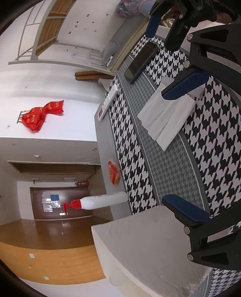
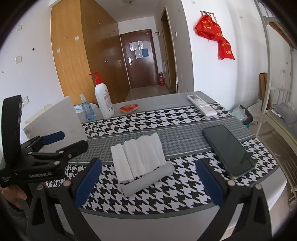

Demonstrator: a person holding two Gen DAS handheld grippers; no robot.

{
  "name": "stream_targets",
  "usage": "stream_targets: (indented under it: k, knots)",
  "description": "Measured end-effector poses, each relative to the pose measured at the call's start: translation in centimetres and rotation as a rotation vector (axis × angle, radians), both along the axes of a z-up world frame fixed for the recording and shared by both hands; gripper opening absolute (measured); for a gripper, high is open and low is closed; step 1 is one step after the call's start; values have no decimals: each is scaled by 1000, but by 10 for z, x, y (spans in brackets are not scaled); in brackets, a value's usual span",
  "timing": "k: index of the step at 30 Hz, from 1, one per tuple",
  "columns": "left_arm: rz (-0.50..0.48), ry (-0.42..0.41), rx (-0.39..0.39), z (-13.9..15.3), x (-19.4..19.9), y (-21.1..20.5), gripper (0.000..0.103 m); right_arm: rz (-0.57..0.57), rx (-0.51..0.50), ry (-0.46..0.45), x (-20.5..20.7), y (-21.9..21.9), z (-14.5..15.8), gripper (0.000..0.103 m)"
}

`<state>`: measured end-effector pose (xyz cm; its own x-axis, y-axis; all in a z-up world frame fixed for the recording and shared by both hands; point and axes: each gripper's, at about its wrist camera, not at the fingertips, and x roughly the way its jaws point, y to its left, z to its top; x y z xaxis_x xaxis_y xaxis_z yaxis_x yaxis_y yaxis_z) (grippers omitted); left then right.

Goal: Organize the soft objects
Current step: 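Move the left gripper to the white tissue stack and close on its edge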

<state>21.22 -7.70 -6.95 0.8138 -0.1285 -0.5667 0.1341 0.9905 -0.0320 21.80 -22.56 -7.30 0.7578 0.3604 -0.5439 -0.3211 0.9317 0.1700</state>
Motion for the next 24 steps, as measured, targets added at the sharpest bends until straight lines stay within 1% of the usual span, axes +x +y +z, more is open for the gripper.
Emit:
stream_targets:
  k: [7, 13, 17, 24]
  knots:
    - [-30, 34, 2, -7, 14, -7, 102, -16, 3, 14, 2, -4, -3, 102]
    - [-48, 47, 23, -10, 26, -14, 102, -30, 11, 26, 3, -6, -7, 102]
    - [-75, 67, 48, -17, 35, -21, 102, -30, 9, 35, 3, -5, -10, 102]
    - [-109, 91, 64, -32, 48, -28, 102, -32, 4, 52, 6, -4, -15, 102]
